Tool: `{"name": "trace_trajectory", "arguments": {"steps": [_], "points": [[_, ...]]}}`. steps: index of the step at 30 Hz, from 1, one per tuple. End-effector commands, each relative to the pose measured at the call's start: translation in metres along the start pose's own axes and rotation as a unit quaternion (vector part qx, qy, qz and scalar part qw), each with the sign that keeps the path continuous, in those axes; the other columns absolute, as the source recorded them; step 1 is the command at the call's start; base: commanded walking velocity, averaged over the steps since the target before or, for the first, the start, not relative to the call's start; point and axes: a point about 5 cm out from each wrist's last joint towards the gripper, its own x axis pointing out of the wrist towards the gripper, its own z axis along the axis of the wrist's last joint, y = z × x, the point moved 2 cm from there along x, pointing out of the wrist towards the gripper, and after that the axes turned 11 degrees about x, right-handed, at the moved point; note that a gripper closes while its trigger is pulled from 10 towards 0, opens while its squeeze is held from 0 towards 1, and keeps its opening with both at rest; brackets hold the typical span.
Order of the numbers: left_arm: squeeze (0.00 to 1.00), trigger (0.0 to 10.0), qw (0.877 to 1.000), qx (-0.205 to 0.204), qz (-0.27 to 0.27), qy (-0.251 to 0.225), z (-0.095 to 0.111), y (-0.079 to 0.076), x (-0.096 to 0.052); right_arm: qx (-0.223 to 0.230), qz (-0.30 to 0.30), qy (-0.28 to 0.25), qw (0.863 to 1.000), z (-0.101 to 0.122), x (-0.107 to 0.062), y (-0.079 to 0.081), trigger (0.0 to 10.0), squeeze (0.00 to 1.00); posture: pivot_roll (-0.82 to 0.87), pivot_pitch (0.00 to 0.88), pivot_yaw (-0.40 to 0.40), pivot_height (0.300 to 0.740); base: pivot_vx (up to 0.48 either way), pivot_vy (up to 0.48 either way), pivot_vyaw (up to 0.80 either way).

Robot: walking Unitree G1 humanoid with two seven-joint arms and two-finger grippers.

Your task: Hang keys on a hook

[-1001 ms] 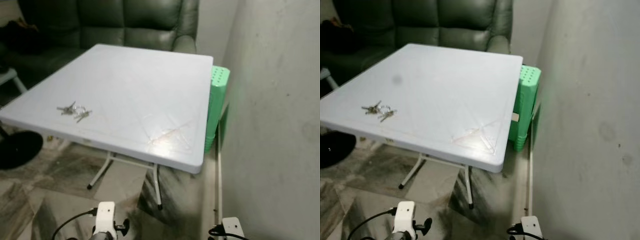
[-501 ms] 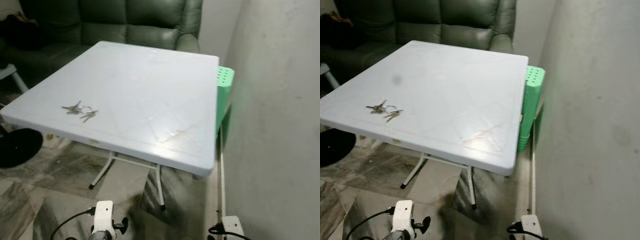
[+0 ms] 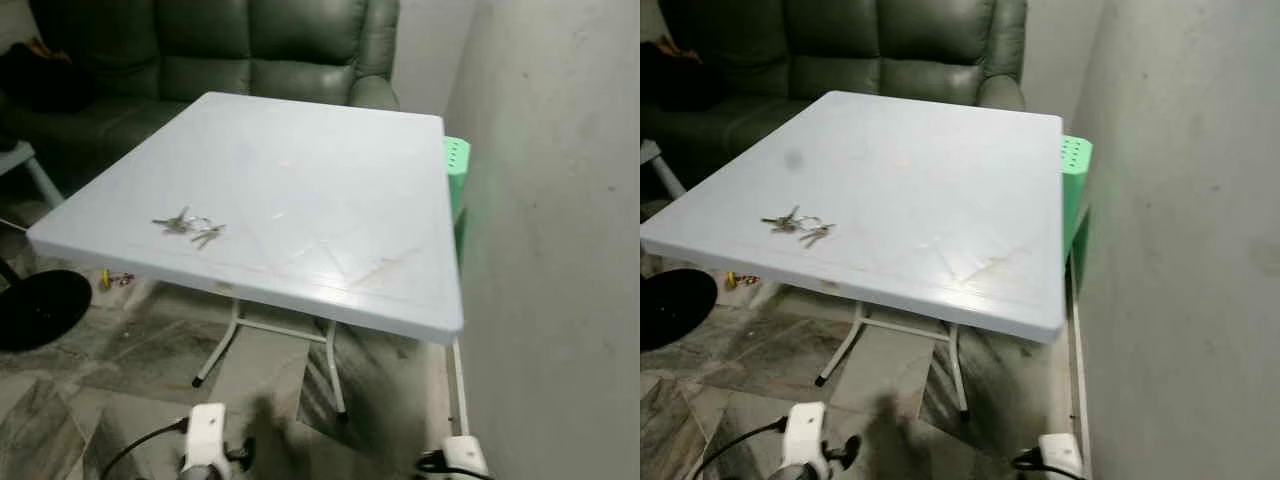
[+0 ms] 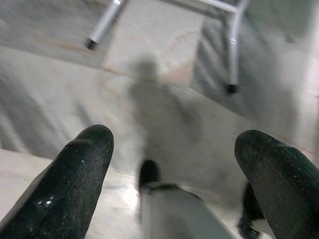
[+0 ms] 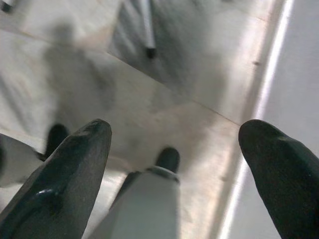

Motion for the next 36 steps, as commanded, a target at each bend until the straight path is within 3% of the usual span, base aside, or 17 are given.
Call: {"name": "trace_trajectory", "arguments": {"steps": [1, 36], "points": [[0.00, 10.0, 1.000, -0.002, -0.013, -0.004, 0.0043, -0.0119, 0.0020, -0.002, -0.018, 0.004, 1.000, -0.0023, -0.0036, -0.0160, 10.0, 0.00, 0.02, 0.000, -0.038, 0.740, 0.000, 0.465, 0.00], [0.00, 10.0, 1.000, 0.000, -0.014, -0.003, 0.0049, -0.0123, 0.0023, -0.004, -0.016, 0.007, 1.000, -0.0037, -0.0036, -0.0146, 10.0, 0.00, 0.02, 0.000, -0.041, 0.740, 0.000, 0.465, 0.00]]}}
